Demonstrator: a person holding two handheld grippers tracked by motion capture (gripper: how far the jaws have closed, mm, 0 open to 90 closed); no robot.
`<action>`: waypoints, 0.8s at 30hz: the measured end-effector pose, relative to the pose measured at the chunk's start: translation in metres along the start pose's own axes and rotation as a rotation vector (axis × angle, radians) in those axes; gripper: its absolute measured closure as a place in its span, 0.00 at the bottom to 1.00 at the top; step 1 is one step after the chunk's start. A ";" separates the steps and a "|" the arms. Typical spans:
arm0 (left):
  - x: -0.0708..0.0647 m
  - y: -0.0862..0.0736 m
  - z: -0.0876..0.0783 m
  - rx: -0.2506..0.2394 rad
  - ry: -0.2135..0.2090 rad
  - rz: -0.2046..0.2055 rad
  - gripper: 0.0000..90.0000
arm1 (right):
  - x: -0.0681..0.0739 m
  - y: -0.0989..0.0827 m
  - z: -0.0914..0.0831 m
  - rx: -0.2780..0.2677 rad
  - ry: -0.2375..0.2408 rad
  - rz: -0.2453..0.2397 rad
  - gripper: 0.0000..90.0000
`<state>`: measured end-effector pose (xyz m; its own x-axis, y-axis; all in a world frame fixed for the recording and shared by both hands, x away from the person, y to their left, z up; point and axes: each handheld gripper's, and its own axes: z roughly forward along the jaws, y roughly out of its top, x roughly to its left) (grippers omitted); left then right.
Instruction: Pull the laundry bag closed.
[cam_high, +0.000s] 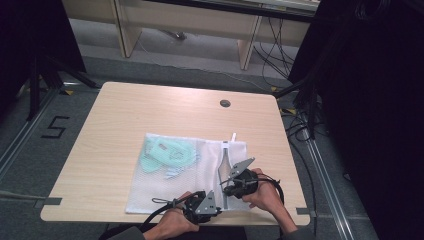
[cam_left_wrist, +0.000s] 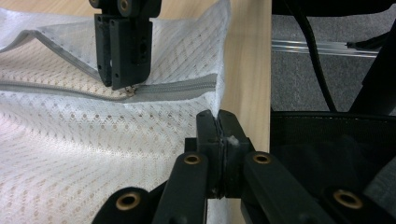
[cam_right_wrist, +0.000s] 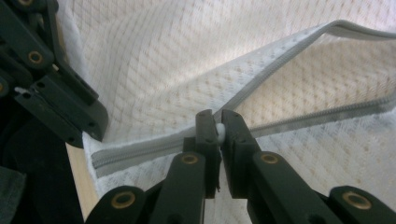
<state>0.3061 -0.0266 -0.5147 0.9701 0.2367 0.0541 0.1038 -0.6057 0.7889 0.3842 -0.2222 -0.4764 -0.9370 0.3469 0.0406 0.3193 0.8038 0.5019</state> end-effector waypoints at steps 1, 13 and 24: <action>0.000 0.000 0.000 -0.005 0.002 -0.003 0.99 | 0.001 0.001 0.000 0.005 -0.006 0.025 0.96; -0.001 0.000 -0.003 -0.004 -0.009 -0.005 0.99 | -0.013 0.008 0.004 -0.009 -0.030 0.030 0.96; 0.000 0.000 -0.004 -0.004 -0.002 0.003 0.99 | -0.028 0.013 0.007 -0.027 -0.044 0.033 0.96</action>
<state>0.3051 -0.0230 -0.5123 0.9708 0.2335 0.0552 0.1002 -0.6036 0.7910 0.4152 -0.2183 -0.4769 -0.9188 0.3941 0.0201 0.3453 0.7784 0.5243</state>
